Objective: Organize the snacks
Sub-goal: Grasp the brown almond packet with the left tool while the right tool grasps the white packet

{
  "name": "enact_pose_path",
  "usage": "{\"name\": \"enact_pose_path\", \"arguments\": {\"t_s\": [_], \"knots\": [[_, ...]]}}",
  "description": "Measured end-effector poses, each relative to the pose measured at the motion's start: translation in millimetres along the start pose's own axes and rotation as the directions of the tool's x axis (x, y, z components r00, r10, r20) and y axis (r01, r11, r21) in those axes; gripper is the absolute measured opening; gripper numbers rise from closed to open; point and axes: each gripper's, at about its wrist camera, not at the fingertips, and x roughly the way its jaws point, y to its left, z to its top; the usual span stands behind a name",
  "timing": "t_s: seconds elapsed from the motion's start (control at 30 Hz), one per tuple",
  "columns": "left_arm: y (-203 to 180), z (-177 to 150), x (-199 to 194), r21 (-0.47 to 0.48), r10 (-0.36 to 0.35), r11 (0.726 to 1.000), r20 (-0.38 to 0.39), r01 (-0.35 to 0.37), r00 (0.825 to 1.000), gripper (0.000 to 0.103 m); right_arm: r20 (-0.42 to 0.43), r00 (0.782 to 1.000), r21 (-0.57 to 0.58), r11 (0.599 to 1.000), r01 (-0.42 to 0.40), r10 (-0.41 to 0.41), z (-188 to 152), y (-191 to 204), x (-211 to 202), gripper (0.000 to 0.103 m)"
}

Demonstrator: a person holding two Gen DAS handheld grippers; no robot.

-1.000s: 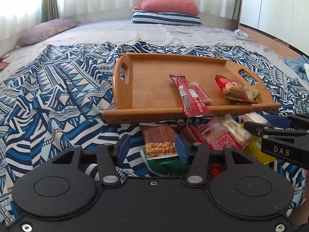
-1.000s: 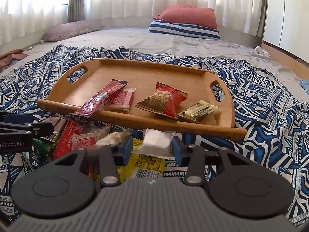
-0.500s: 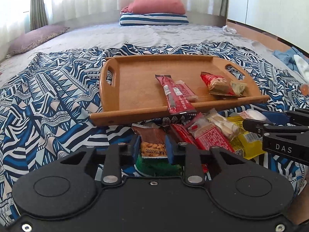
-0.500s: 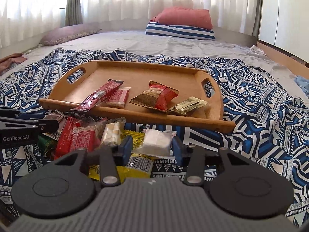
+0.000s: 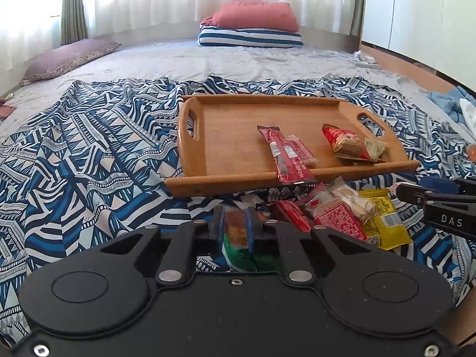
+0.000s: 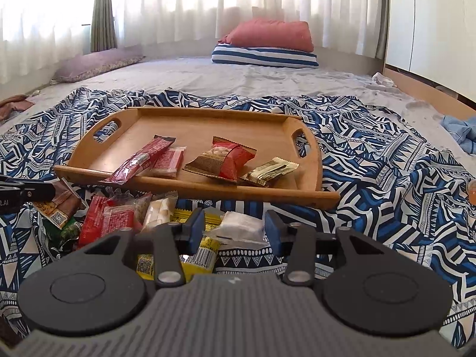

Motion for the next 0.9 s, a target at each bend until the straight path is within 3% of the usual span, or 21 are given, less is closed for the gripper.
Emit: {"name": "enact_pose_path", "arguments": {"t_s": [0.03, 0.07, 0.1, 0.27, 0.47, 0.53, 0.6, 0.73, 0.8, 0.9], "knots": [[-1.1, -1.3, 0.8, 0.004, 0.004, 1.0, -0.005, -0.004, 1.0, 0.029, -0.01, 1.0, 0.001, 1.0, 0.001, -0.001, -0.6, -0.6, 1.1, 0.049], [-2.2, -3.4, 1.4, 0.007, 0.005, 1.0, -0.003, -0.005, 1.0, 0.047, -0.018, 1.0, 0.004, 1.0, 0.004, -0.004, -1.6, -0.7, 1.9, 0.049], [-3.5, -5.7, 1.7, 0.011, 0.003, 1.0, 0.006, -0.003, 1.0, 0.056, -0.026, 1.0, 0.008, 1.0, 0.01, -0.01, -3.0, -1.2, 2.5, 0.05], [-8.6, -10.3, 13.9, 0.013, 0.017, 1.0, -0.01, -0.017, 1.0, 0.057, -0.042, 0.999, 0.008, 1.0, 0.013, -0.013, -9.2, -3.8, 2.6, 0.062], [-14.4, -8.0, 21.7, 0.005, 0.014, 1.0, -0.017, -0.014, 1.0, 0.058, -0.046, 0.999, 0.052, 0.998, 0.021, -0.019, -9.7, -11.2, 4.1, 0.066], [-17.2, -7.3, 19.4, 0.011, 0.003, 1.0, -0.009, -0.003, 1.0, 0.068, -0.047, 0.998, 0.061, 0.998, 0.035, -0.032, -10.2, -12.9, 5.8, 0.068], [-20.1, -6.9, 17.2, 0.014, 0.001, 1.0, 0.014, -0.001, 1.0, 0.086, -0.05, 0.998, 0.068, 0.997, 0.044, -0.041, -10.6, -14.4, 7.3, 0.068], [-24.2, -6.2, 25.1, 0.032, 0.063, 0.998, -0.007, -0.063, 0.998, 0.081, -0.058, 0.996, 0.071, 0.995, 0.07, -0.066, -12.7, -15.6, 10.5, 0.068], [-20.9, -6.9, 26.2, 0.013, 0.086, 0.996, -0.013, -0.086, 0.996, 0.068, -0.058, 0.994, 0.064, 0.994, 0.092, -0.088, -13.7, -15.0, 11.1, 0.068], [-13.5, -9.2, 23.9, 0.003, 0.103, 0.995, -0.011, -0.103, 0.995, 0.065, -0.055, 0.992, 0.054, 0.992, 0.117, -0.114, -14.2, -16.0, 11.2, 0.068]]}}
